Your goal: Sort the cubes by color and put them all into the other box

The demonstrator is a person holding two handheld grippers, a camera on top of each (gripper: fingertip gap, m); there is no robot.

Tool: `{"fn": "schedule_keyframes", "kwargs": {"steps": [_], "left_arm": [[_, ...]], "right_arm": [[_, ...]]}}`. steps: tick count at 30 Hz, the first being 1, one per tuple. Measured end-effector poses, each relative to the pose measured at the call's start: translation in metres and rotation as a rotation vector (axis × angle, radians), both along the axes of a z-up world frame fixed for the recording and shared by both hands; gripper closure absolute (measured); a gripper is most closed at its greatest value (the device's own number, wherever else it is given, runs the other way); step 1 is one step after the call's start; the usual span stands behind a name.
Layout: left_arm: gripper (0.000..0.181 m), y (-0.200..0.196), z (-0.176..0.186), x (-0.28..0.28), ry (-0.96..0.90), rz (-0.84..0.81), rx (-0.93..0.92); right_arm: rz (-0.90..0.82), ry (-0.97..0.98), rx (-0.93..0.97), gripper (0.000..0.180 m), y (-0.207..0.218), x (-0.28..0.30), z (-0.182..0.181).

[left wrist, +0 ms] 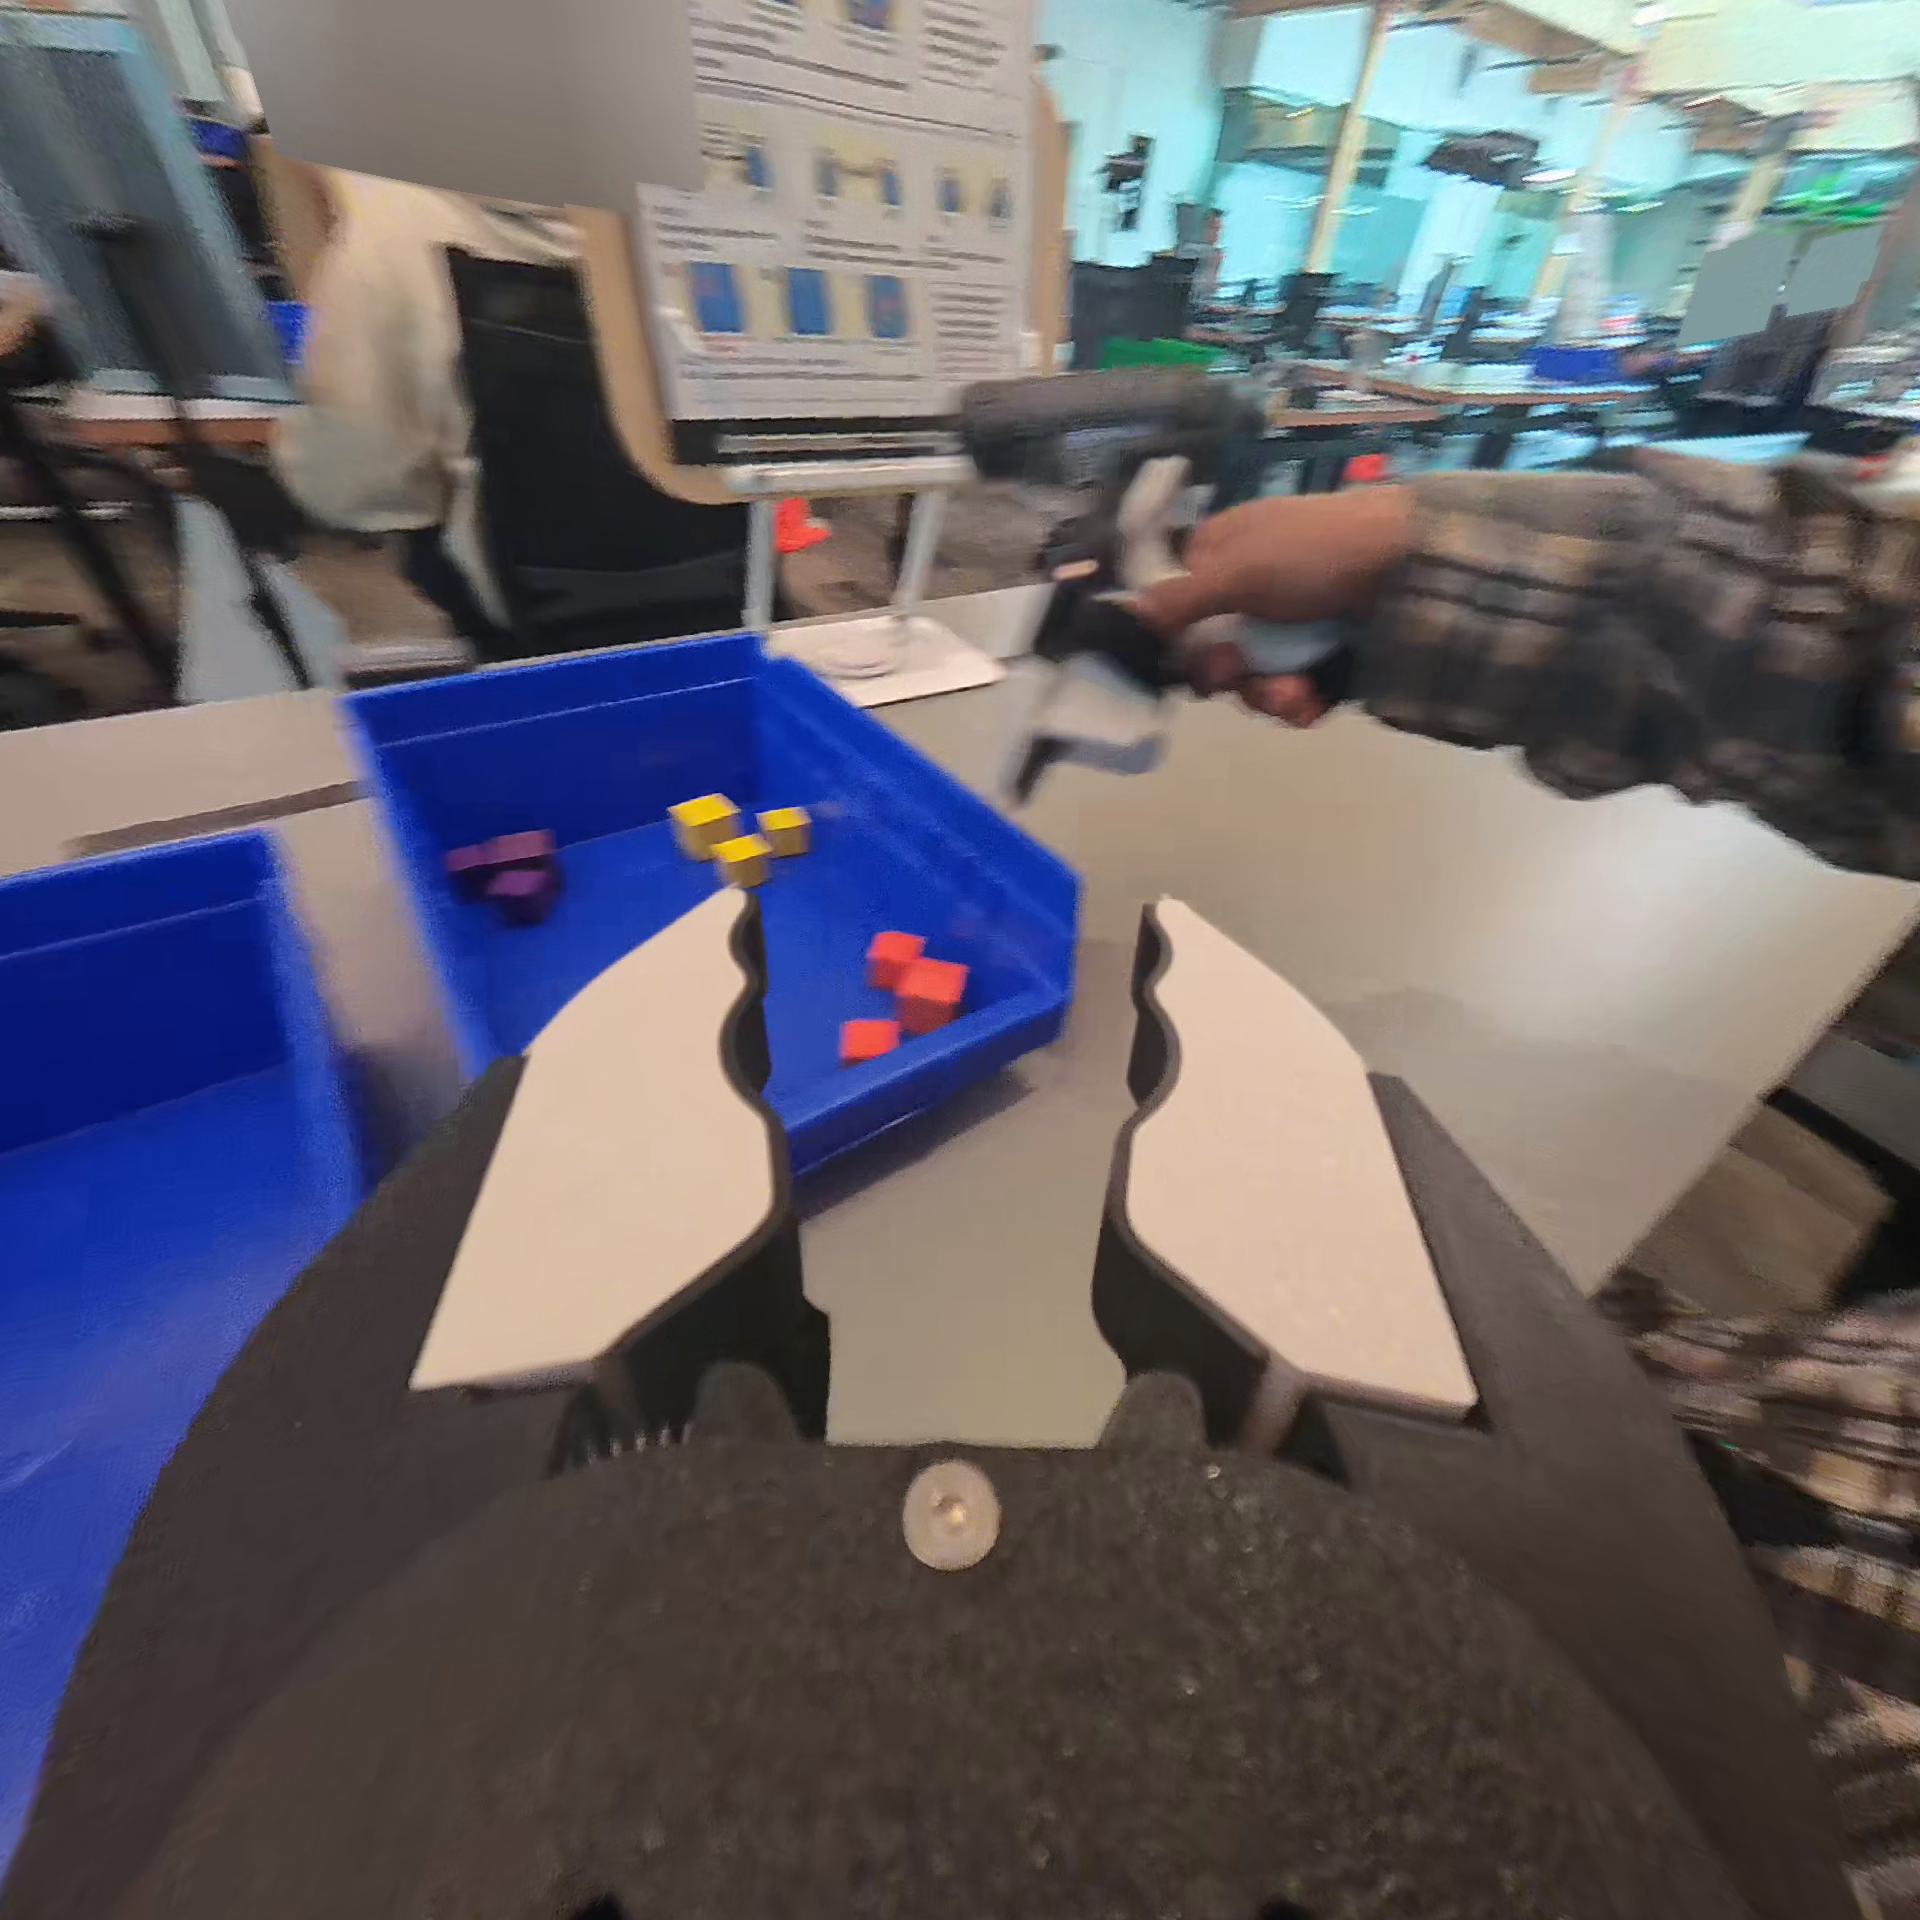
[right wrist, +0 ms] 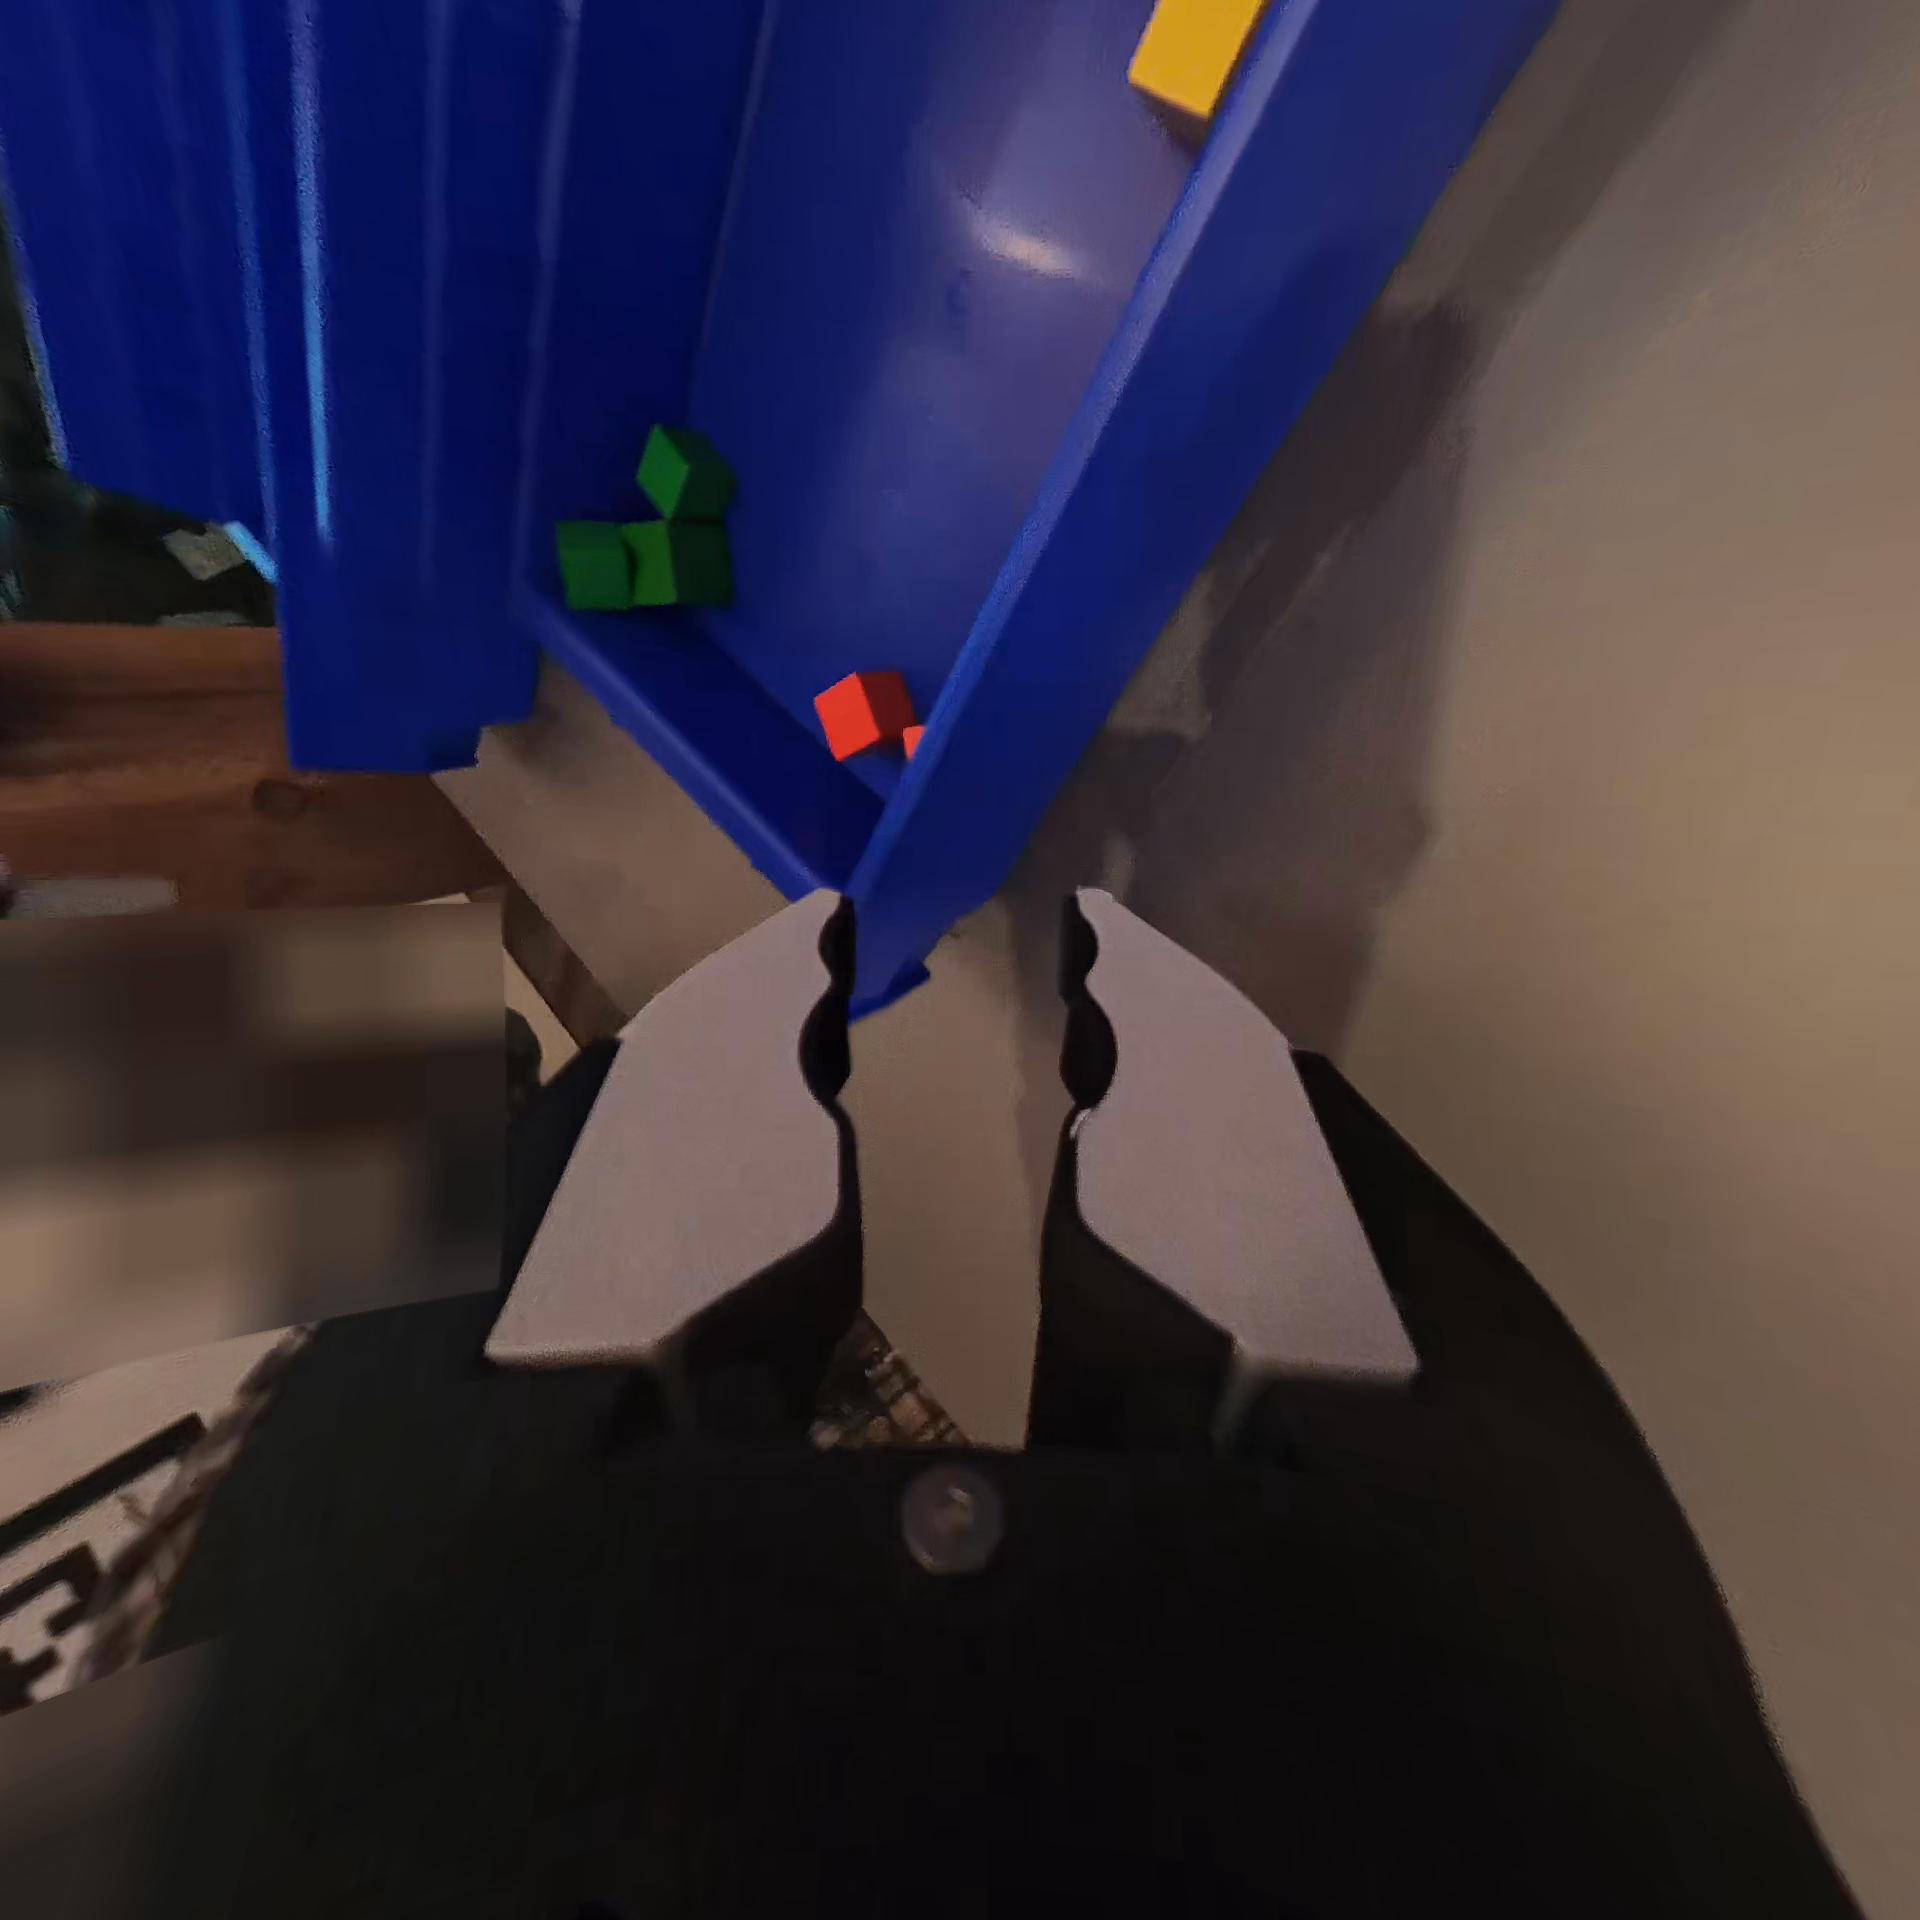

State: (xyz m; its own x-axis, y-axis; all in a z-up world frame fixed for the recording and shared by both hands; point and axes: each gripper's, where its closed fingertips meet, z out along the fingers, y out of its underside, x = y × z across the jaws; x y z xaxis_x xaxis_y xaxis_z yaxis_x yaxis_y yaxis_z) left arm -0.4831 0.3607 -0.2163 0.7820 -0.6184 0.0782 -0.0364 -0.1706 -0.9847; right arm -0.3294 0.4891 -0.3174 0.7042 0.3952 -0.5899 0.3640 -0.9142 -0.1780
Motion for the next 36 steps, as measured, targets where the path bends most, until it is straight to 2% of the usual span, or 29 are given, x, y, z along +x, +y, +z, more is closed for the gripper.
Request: {"fn": "schedule_keyframes", "kwargs": {"steps": [4, 7, 11, 18, 24, 25, 27, 30, 36], "left_arm": [[0.099, 0.015, -0.014, -0.061, 0.113, 0.209, -0.095], [0.087, 0.021, -0.031, -0.091, 0.205, 0.321, -0.183], [0.08, 0.019, -0.06, -0.103, 0.276, 0.397, -0.23], [0.077, 0.02, -0.115, -0.119, 0.302, 0.488, -0.309], [0.103, 0.028, -0.132, -0.124, 0.255, 0.501, -0.347], [0.117, 0.028, -0.131, -0.123, 0.263, 0.495, -0.329], [0.166, 0.028, -0.127, -0.119, 0.266, 0.46, -0.301], [0.175, 0.03, -0.128, -0.126, 0.297, 0.515, -0.309], [0.177, 0.034, -0.121, -0.138, 0.31, 0.58, -0.268]], "right_arm": [[0.03, 0.183, 0.164, 0.142, -0.019, 0.042, 0.024], [0.008, 0.296, 0.224, 0.143, -0.041, 0.076, 0.025], [-0.028, 0.408, 0.235, 0.149, -0.074, 0.109, 0.008], [-0.054, 0.439, 0.177, 0.152, -0.103, 0.139, -0.03], [-0.075, 0.54, 0.126, 0.155, -0.109, 0.145, -0.024], [-0.079, 0.545, 0.133, 0.155, -0.109, 0.146, -0.022], [-0.079, 0.555, 0.139, 0.155, -0.109, 0.147, -0.019], [-0.081, 0.58, 0.136, 0.157, -0.11, 0.145, -0.014], [-0.07, 0.586, 0.13, 0.159, -0.112, 0.143, -0.014]]}}
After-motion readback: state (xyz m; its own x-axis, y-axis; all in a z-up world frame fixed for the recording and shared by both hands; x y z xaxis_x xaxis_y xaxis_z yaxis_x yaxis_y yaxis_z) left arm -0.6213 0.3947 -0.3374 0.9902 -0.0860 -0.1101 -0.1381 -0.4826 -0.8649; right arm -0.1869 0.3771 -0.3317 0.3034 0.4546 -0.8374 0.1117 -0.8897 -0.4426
